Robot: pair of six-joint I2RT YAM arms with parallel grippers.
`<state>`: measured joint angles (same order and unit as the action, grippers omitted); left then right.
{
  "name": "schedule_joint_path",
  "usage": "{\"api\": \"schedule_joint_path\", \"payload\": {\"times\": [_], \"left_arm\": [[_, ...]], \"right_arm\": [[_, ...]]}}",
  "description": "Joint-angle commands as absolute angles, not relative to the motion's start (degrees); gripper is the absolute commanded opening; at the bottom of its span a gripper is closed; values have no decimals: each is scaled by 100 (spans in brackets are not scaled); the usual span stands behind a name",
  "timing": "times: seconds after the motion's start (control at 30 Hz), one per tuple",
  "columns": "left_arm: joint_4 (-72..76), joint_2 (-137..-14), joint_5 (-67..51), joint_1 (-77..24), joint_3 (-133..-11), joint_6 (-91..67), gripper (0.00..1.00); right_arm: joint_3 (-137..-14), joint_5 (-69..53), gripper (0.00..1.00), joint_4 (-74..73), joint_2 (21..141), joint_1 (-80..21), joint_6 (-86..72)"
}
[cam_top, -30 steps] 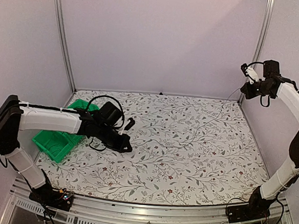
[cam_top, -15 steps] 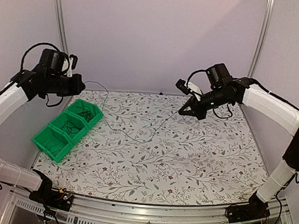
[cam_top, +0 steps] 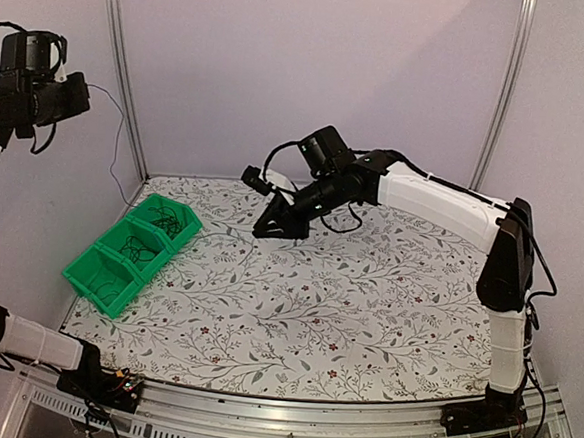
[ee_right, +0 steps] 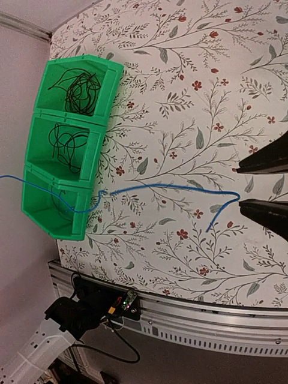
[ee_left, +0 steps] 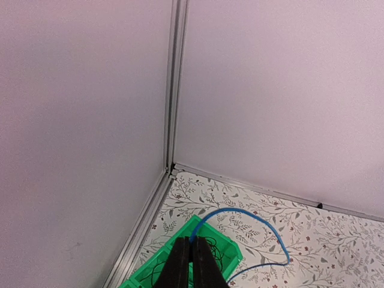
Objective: Untangle the cables
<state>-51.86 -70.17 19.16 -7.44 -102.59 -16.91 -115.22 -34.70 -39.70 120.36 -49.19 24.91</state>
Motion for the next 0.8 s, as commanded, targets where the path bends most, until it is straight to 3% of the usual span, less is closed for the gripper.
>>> {"api": "schedule_joint_path", "payload": {"times": [0.0,0.07,0.13,0.5,0.67,0.77], "left_arm": [[-5172,-7257,2480,-276,-10788,-1285,0],[-5085,-7410,2755,-256,-11148,-1081,0],[-5011,-7561,2974,-247,-11515,-910,0],[-4773,-7710,3313,-220,-11857,-581,0],[-4613,-7624,3553,-220,-12106,-307,0],[-4415,-7556,2887,-220,-12351,-214,0]], "right_arm": [[-12034,-3620,35,-3875,12436,-5213,2380],[-11993,-3623,45,-3890,12509,-5237,2316],[-11783,-3558,47,-4005,12449,-5230,2353],[-9875,-3049,49,-4077,11369,-5115,2676],[-9642,-2857,49,-4061,11039,-5100,2792],[-9703,-2798,49,-4052,11038,-5089,2820]]}}
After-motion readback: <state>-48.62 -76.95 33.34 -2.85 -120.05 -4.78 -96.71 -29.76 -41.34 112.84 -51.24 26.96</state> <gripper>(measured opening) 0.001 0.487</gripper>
